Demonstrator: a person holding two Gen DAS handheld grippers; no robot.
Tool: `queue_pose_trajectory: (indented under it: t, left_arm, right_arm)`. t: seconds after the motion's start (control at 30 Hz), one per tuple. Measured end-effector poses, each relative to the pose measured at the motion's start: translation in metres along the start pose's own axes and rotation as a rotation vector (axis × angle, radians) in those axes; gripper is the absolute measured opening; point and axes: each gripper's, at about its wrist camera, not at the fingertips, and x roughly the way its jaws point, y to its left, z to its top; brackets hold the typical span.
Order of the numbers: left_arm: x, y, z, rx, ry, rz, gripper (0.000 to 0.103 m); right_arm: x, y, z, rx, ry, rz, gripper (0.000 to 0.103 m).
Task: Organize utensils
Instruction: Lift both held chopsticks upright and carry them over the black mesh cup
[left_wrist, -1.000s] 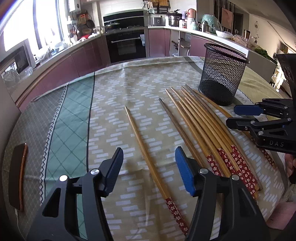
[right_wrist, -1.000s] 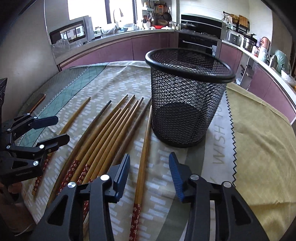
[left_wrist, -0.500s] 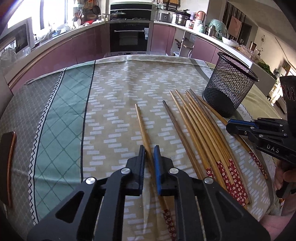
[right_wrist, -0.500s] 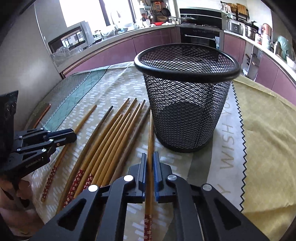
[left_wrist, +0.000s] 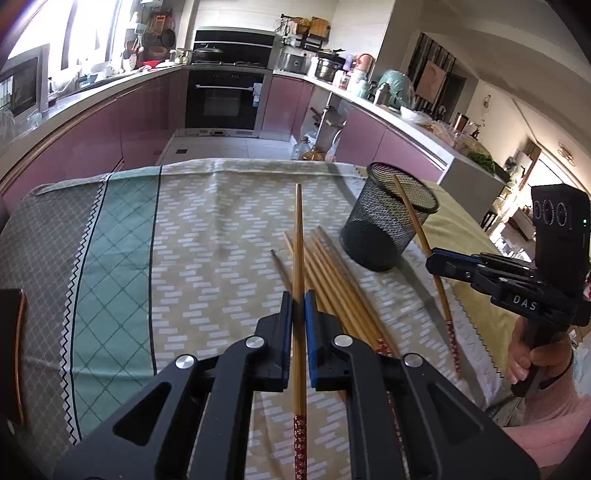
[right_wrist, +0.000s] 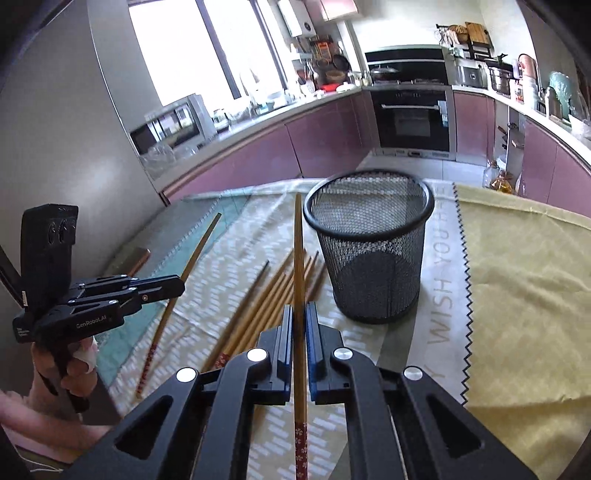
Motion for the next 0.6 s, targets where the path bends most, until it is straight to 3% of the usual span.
queue_pose_trajectory:
  t: [0.4,0.6]
  left_arm:
    - [-0.051,-0.024,0.035,0.046,-0.143,-0.181,0.007]
    - [-0.062,-0.037,0.071,0.058,-0.235,-0.214,0.007]
  right_arm:
    - [-0.046,0.006,0.033,-0.015,-0.154,0.079,0.006]
    - [-0.065,0.005,0.066,-0.046,-0.233,0.072,0.006]
